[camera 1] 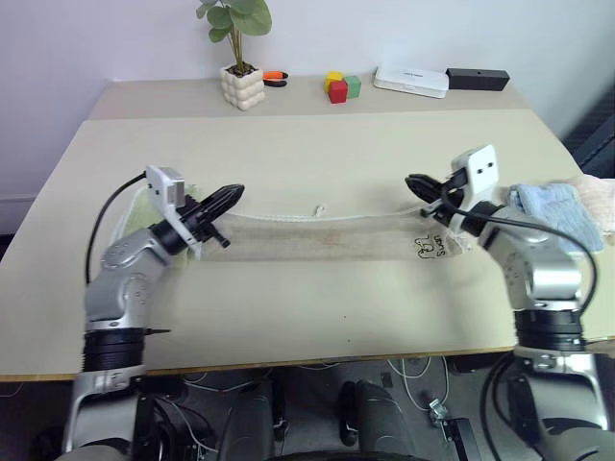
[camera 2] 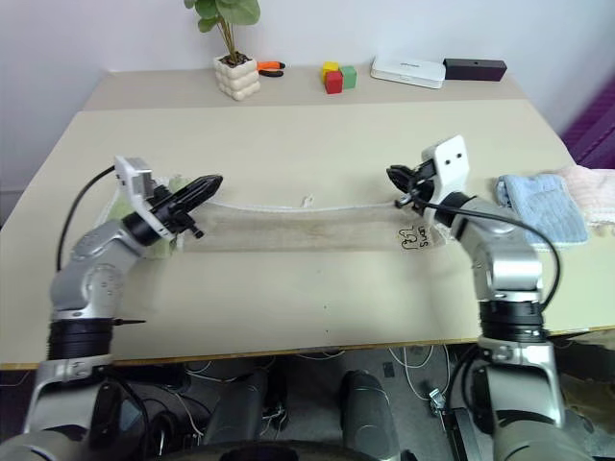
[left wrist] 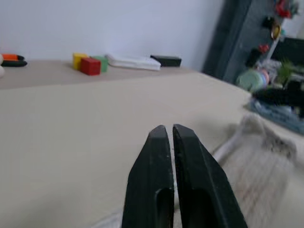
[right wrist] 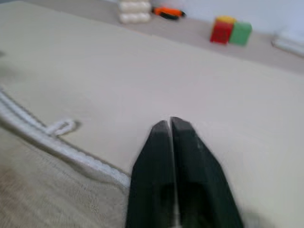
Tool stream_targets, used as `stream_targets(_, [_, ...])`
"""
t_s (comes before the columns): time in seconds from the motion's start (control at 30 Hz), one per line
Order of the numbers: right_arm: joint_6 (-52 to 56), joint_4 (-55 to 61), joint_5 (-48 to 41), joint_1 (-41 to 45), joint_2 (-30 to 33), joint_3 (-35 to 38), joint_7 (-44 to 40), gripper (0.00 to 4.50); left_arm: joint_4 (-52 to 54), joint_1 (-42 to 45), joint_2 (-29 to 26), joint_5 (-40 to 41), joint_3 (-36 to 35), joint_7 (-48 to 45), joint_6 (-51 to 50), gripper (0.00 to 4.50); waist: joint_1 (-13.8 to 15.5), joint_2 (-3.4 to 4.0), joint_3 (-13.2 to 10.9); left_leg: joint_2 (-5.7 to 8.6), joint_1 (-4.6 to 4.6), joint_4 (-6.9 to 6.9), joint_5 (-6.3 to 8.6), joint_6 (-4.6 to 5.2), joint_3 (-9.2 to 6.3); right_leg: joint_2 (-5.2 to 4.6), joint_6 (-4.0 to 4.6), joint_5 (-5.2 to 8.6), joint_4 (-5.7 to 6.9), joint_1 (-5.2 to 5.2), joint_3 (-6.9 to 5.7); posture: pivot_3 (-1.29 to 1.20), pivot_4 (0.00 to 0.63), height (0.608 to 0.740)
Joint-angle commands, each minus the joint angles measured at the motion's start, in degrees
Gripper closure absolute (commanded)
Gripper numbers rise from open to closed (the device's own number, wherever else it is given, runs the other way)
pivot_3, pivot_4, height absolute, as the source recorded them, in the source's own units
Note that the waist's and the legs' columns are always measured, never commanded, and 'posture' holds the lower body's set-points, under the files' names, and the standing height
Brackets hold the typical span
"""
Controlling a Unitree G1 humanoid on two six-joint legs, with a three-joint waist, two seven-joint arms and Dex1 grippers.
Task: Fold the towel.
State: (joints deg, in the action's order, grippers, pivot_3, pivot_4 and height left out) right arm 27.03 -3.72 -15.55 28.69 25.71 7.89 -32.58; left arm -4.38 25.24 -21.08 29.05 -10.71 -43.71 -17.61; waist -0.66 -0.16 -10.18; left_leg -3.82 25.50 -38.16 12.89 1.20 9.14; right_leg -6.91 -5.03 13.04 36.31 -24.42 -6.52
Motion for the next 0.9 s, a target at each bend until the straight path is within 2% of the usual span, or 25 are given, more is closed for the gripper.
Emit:
stream_targets(0.03, [-1.07,-0.54,1.72,0.59,-2.82,0.39,6.26,4.45,-2.82,3.01,3.51,-3.56,1.54,5.09,4.16,4.50,0.04,0.00,0.00,0.00,0.00,0.00,0.00,0.00,0.00,0.00,0.00,0.00,0.01,-0.01,0.00,0.00,0.150,0.740])
stream_targets(0.13, [-1.06,-3.20,4.43,-0.60,-4.46,-1.05,10.01,4.45,-7.83,4.44,7.43,-6.58,3.12,9.39,5.16,4.50,0.07,0.00,0.01,0.01,0.00,-0.01,0.00,0.00,-0.01,0.01,0.00,0.00,0.00,0.01,-0.01,0.00,0.150,0.740])
stream_targets(0.27, [-3.25,-6.22,7.61,-1.59,-4.90,-1.02,14.74,4.45,-13.11,4.70,8.75,-9.88,3.72,12.54,7.01,4.50,-0.13,0.01,0.01,0.02,0.00,0.00,0.00,0.01,-0.01,0.01,0.00,0.00,-0.02,0.02,-0.01,0.00,0.150,0.740])
stream_targets(0.53, [-9.03,-8.92,11.51,-5.37,-3.25,-1.71,17.30,4.45,-18.78,1.08,6.38,-12.55,3.21,12.55,11.78,4.50,-0.21,0.01,0.01,-0.02,-0.01,0.07,0.01,0.02,-0.01,0.03,0.00,0.01,-0.02,-0.02,0.00,0.00,0.150,0.740])
stream_targets(0.63, [-11.09,-11.80,12.69,-5.31,-2.09,0.09,19.78,4.45,-19.02,0.58,4.91,-12.97,2.93,12.19,12.98,4.50,-0.19,0.02,0.03,-0.02,-0.04,0.06,0.05,0.08,-0.03,0.03,0.00,0.00,-0.02,0.00,0.00,0.00,0.150,0.740])
stream_targets(0.9, [-16.17,-16.72,14.45,-4.18,1.53,-0.19,19.07,4.45,-19.29,-0.62,0.59,-12.82,1.07,11.63,14.27,4.50,-0.28,0.02,0.03,-0.03,-0.06,0.08,0.05,0.08,-0.05,0.02,0.01,0.01,-0.03,0.00,0.00,0.00,0.150,0.740])
